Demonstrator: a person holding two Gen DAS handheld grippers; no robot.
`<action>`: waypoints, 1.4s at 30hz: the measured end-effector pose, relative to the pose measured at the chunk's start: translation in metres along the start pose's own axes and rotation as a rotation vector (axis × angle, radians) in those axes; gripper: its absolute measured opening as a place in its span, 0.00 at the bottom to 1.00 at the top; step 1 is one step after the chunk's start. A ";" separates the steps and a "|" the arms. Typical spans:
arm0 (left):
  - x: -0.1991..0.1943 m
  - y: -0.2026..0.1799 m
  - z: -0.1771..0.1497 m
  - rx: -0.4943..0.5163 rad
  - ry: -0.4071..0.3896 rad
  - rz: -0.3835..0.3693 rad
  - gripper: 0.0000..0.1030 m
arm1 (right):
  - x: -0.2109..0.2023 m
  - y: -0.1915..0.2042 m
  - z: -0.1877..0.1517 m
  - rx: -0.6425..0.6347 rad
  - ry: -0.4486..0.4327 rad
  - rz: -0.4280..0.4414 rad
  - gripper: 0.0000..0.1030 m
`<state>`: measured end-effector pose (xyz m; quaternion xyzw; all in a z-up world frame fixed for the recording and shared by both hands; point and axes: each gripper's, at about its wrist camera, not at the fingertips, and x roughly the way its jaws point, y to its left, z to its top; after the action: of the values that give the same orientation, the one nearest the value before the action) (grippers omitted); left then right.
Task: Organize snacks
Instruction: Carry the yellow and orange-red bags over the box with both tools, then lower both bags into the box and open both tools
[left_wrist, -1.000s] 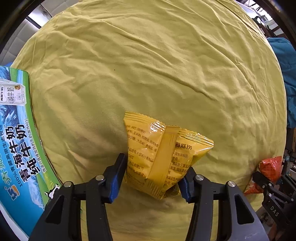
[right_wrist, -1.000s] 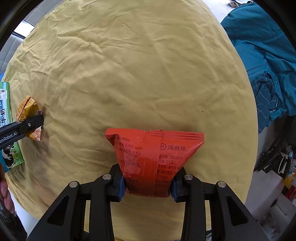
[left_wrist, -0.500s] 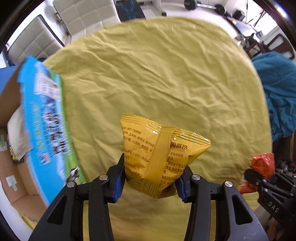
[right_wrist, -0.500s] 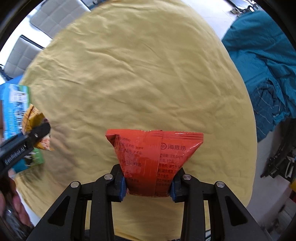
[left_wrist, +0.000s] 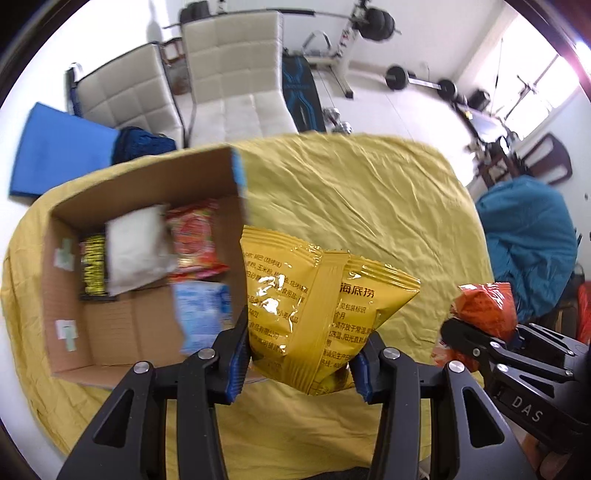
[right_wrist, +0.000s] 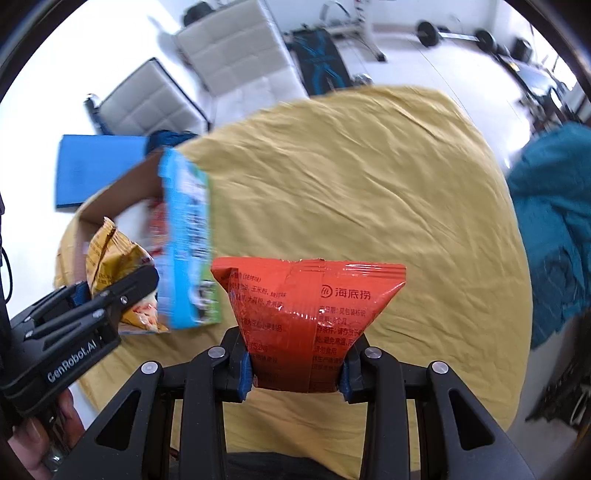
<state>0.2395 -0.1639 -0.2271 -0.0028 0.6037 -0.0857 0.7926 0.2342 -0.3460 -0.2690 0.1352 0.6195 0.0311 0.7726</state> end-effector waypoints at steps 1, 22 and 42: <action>-0.007 0.008 0.000 -0.007 -0.011 0.005 0.42 | -0.003 0.013 0.001 -0.012 -0.010 0.005 0.35; -0.026 0.184 -0.015 -0.212 -0.022 0.072 0.42 | 0.054 0.220 0.014 -0.184 0.041 0.114 0.35; 0.143 0.268 -0.023 -0.287 0.417 -0.023 0.43 | 0.244 0.267 0.007 -0.179 0.314 0.129 0.36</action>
<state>0.2894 0.0824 -0.3992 -0.1045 0.7601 -0.0067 0.6414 0.3287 -0.0377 -0.4334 0.0990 0.7172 0.1560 0.6719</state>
